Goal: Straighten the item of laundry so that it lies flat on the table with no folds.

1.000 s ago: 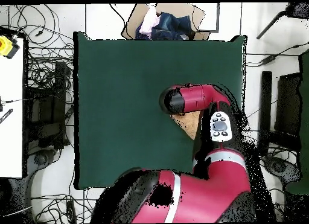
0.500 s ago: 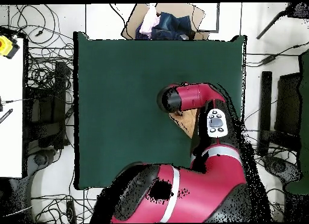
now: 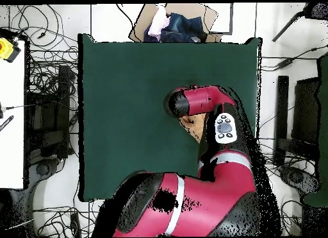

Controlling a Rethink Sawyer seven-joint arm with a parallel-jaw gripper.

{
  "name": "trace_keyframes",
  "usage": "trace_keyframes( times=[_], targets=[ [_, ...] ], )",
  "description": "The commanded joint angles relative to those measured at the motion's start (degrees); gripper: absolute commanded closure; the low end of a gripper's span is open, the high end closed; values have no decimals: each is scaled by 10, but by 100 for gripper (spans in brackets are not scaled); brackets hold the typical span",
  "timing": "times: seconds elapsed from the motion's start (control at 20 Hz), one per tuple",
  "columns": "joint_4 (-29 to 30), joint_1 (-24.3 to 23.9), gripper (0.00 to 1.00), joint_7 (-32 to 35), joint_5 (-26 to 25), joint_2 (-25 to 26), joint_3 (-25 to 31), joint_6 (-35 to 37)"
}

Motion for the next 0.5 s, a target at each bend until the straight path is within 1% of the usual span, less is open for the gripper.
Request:
trace_keyframes(
  times=[0.05, 0.2, 0.4, 0.5],
  targets=[
    [0, 14, 0, -6, -32, 30, 28, 4],
    [2, 16, 0, -5, -31, 27, 26, 9],
    [1, 17, 0, 12, -31, 31, 23, -11],
    [7, 4, 0, 20, -20, 35, 40, -28]
  ],
)
